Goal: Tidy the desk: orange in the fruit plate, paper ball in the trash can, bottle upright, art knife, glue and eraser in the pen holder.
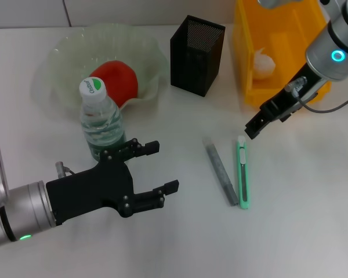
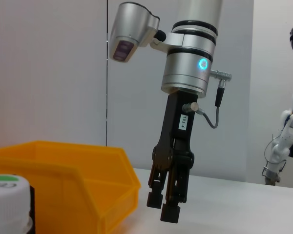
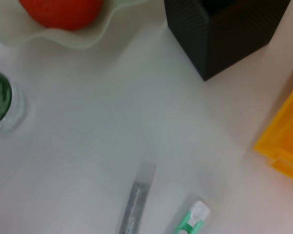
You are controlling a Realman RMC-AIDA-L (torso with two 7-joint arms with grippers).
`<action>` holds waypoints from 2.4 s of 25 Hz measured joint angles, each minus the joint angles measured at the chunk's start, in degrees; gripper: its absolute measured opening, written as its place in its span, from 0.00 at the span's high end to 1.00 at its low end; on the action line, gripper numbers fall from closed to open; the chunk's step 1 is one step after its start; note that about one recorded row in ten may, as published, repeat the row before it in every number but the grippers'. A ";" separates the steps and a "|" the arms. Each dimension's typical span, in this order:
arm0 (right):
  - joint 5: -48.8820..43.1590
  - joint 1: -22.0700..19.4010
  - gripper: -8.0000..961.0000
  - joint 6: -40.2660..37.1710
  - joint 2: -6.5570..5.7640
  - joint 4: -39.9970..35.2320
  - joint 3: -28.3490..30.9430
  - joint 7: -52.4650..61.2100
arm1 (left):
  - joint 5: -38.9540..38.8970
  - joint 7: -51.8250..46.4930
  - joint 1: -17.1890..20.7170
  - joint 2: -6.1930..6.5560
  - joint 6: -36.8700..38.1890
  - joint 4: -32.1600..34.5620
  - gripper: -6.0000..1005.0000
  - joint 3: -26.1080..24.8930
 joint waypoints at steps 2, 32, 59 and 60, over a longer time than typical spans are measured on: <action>0.01 0.28 0.13 0.11 0.00 0.31 -0.04 0.40 | -0.03 -0.03 0.00 0.02 -0.13 -0.04 0.20 -0.04; 2.35 9.77 0.13 12.64 0.71 21.26 -9.44 1.83 | -0.23 2.14 -1.42 -0.20 -5.23 -5.02 0.20 0.27; 4.28 9.94 0.14 14.64 0.71 23.62 -12.55 3.74 | -0.22 2.69 -2.82 -0.29 -6.14 -6.26 0.20 0.46; 4.28 9.94 0.15 14.67 0.71 23.85 -12.57 3.74 | -0.22 2.69 -2.82 -0.30 -6.14 -6.36 0.20 0.44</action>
